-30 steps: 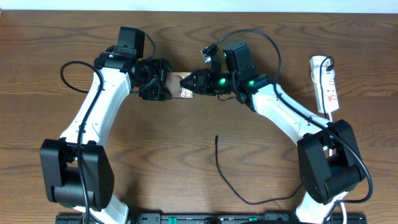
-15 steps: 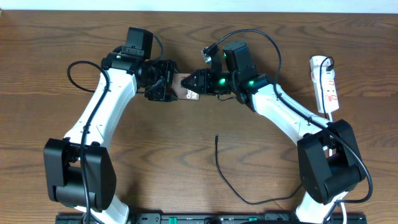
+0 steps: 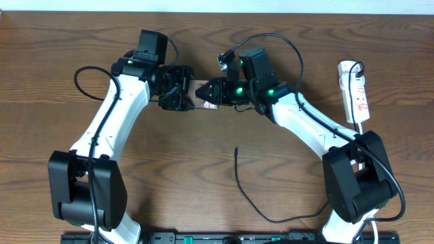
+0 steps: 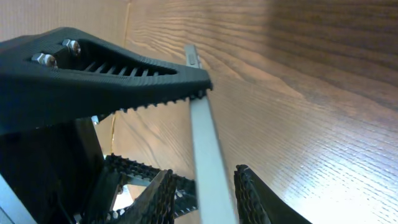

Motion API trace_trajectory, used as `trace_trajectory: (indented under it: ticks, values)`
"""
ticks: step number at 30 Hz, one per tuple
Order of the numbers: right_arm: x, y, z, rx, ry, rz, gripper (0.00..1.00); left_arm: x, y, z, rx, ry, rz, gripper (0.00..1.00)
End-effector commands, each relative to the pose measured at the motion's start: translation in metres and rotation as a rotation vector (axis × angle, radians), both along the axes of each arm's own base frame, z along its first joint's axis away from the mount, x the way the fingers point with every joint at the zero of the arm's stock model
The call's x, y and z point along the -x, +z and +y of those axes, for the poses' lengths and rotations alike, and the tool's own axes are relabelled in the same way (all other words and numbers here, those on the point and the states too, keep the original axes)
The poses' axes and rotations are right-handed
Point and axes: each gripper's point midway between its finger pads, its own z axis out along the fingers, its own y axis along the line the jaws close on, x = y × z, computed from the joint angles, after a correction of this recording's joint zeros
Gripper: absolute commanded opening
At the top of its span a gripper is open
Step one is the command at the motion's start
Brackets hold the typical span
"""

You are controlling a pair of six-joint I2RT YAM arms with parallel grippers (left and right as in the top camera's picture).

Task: Plug charger to phone and switch on socket
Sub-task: 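Grasp the phone's right edge with the right gripper, then hold the phone between both grippers at table center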

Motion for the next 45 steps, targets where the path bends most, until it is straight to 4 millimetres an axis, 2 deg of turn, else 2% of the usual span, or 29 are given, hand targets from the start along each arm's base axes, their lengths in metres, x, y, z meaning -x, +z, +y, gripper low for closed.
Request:
trace_trajectory:
  ticks: [1,45]
  values:
    - [-0.0011,0.0009,0.0037,0.005,0.006,-0.017,0.31,-0.0064,0.0262,-0.0063,0.015,-0.003,-0.072,0.07]
    - [-0.0016,-0.0028,0.0015,0.023,-0.004,-0.012,0.10,-0.0045,0.0280,-0.0123,0.035,-0.024,-0.074,0.08]
